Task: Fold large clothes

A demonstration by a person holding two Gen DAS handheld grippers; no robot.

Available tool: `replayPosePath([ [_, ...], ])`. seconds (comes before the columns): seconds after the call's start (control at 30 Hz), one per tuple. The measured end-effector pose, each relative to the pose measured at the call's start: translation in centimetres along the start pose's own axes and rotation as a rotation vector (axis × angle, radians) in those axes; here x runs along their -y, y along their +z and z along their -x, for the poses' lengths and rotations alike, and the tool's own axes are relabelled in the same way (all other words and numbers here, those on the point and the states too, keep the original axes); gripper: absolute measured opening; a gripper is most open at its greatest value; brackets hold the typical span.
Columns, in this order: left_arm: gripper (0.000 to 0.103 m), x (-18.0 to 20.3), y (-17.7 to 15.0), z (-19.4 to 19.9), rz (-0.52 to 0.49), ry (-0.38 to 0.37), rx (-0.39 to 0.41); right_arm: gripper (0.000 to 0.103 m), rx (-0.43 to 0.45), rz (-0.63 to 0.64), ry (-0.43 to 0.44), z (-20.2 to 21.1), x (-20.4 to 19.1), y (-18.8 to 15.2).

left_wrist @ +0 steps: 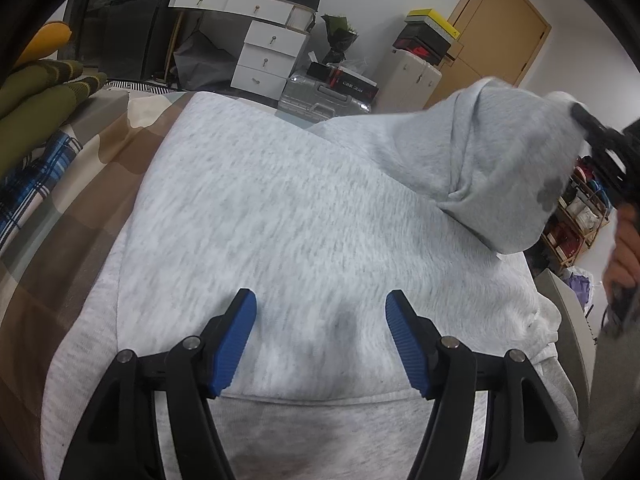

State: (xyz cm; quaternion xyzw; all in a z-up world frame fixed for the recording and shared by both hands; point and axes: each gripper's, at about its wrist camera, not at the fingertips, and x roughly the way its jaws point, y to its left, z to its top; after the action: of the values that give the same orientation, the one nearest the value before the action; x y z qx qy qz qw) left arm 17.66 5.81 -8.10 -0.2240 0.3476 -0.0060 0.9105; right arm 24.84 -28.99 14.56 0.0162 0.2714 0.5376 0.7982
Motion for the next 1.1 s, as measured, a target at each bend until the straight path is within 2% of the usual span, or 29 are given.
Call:
replayPosePath([
  [0.07,0.062,0.0,0.1,0.0,0.0,0.0,0.0,0.007,-0.202,0.156,0.037,0.0,-5.0,-4.2],
  [0.13,0.062,-0.1,0.1,0.1,0.01,-0.001,0.006,0.012,-0.39,0.243,-0.013,-0.4,-7.6,-9.3],
  [0.2,0.062,-0.5,0.2,0.2,0.038,-0.022,0.004,0.023,-0.553,0.265,-0.095,-0.9,-8.0,-13.8],
  [0.23,0.062,-1.0,0.2,0.4,0.077,-0.051,-0.001,0.029,-0.602,0.24,-0.135,-0.8,-7.6,-15.5],
  [0.27,0.061,-1.9,0.2,0.8,0.135,-0.084,-0.003,0.03,-0.617,0.198,-0.17,-0.4,-7.1,-16.7],
  [0.33,0.061,-3.3,-0.1,1.3,0.218,-0.114,-0.019,0.031,-0.577,0.092,-0.248,1.0,-6.0,-17.5],
  [0.4,0.061,-4.3,-0.7,2.6,0.311,-0.101,-0.02,0.04,-0.503,-0.035,-0.292,2.7,-5.1,-17.5],
  [0.43,0.061,-4.6,-1.0,3.4,0.336,-0.095,-0.018,0.045,-0.466,-0.104,-0.306,3.5,-4.8,-17.5],
  [0.5,0.061,-4.4,-1.6,4.8,0.318,-0.053,-0.034,0.048,-0.415,-0.223,-0.302,4.2,-4.6,-17.8],
  [0.57,0.061,-4.4,-2.6,6.2,0.319,-0.01,-0.037,0.052,-0.375,-0.362,-0.251,4.1,-4.0,-18.2],
  [0.6,0.061,-4.6,-3.2,6.9,0.331,-0.013,-0.037,0.052,-0.359,-0.434,-0.21,3.9,-3.4,-18.3],
  [0.73,0.061,-5.4,-4.2,8.3,0.399,-0.157,-0.029,0.054,-0.371,-0.677,-0.055,1.1,-1.0,-19.0],
  [0.8,0.061,-5.1,-3.9,8.3,0.402,-0.174,-0.013,0.054,-0.392,-0.745,-0.04,-1.0,-1.1,-18.9],
  [0.83,0.062,-4.7,-3.6,8.0,0.394,-0.179,-0.017,0.051,-0.402,-0.761,-0.054,-1.9,-1.2,-19.1],
  [0.87,0.062,-4.4,-3.2,7.6,0.386,-0.184,-0.034,0.034,-0.406,-0.768,-0.085,-2.7,-1.2,-19.3],
  [0.9,0.062,-4.1,-2.9,7.2,0.388,-0.186,-0.045,0.022,-0.394,-0.759,-0.1,-2.9,-1.4,-19.3],
  [0.93,0.062,-4.0,-2.7,7.2,0.387,-0.19,-0.043,0.004,-0.401,-0.735,-0.107,-3.2,-1.7,-19.1],
  [1.0,0.062,-3.6,-2.5,7.5,0.363,-0.17,-0.04,0.004,-0.36,-0.673,-0.136,-2.2,-2.7,-17.4],
  [1.1,0.062,-3.9,-2.5,8.1,0.328,-0.151,-0.048,0.004,-0.188,-0.489,-0.183,1.9,-4.9,-12.5],
])
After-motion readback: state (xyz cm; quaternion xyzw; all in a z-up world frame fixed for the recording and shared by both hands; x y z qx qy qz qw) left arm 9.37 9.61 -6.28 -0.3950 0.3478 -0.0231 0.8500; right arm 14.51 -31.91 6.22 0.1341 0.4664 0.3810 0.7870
